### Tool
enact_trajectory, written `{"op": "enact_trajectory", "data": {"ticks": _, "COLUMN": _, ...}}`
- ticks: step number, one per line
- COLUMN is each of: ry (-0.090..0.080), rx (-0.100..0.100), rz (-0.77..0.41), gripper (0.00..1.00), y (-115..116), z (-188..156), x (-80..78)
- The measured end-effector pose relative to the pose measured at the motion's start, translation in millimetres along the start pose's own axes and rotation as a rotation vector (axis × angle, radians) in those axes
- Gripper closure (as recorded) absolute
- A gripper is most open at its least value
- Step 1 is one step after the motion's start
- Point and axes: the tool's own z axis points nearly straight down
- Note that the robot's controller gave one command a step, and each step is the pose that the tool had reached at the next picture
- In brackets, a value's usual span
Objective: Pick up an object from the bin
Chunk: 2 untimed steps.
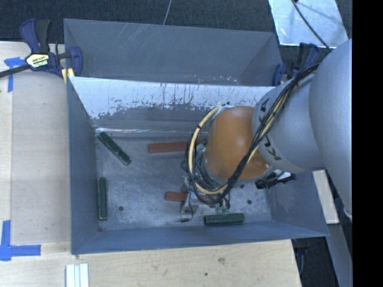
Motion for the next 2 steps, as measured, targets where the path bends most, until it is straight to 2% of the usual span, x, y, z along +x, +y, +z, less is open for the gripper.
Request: {"op": "enact_trajectory", "data": {"ticks": 2, "ry": 0.005, "rx": 0.002, "rz": 0.000, "gripper": 1.00, "y": -0.7, "z": -9.7, "x": 1.3}}
